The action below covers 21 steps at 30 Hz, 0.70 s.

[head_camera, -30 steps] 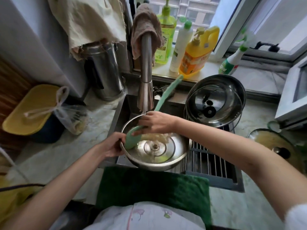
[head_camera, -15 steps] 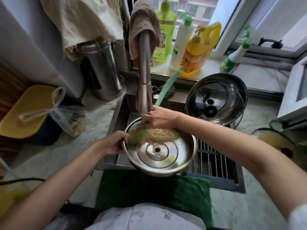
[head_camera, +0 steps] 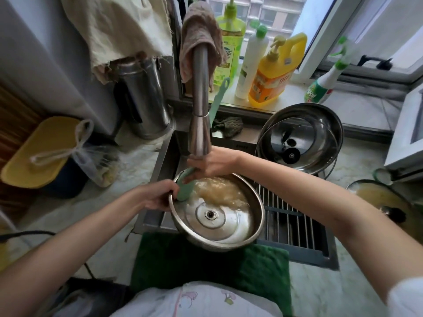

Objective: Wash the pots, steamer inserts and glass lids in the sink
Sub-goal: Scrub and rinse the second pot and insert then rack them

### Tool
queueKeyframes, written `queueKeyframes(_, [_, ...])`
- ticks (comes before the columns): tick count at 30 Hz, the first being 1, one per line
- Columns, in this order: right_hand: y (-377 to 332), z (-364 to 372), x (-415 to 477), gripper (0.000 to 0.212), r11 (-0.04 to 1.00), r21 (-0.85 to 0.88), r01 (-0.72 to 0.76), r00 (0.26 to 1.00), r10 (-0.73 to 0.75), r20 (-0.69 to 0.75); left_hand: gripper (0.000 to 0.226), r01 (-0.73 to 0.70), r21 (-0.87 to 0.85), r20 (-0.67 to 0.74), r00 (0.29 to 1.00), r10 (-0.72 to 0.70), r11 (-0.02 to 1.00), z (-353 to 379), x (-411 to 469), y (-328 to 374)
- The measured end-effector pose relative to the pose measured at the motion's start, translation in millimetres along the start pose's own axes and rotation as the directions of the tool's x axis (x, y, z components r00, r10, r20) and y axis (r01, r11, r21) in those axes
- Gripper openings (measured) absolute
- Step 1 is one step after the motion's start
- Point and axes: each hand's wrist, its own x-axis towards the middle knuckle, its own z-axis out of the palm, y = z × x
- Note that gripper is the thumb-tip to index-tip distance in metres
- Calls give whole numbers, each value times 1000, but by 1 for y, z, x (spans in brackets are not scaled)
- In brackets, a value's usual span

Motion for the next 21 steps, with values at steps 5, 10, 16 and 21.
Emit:
queueKeyframes(5, [5, 6, -19, 25, 975, 43, -216, 832, 161, 532, 16, 0, 10, -34, 999, 0, 1000, -18, -7, 0])
queueKeyframes(10, [-3, 4, -7, 33, 977, 101, -189, 919, 139, 369, 11, -14, 32, 21, 1000, 13, 999, -17, -5, 6])
queueKeyframes(16, [-7, 4, -5, 30, 995, 66, -77, 996, 80, -42, 23, -5, -9, 2, 1000, 5, 1000, -9, -2, 4])
queueKeyframes(21, [-9, 6, -37, 45, 857, -109, -503, 725, 487, 486, 12, -77, -49, -117, 991, 71, 996, -18, -9, 12])
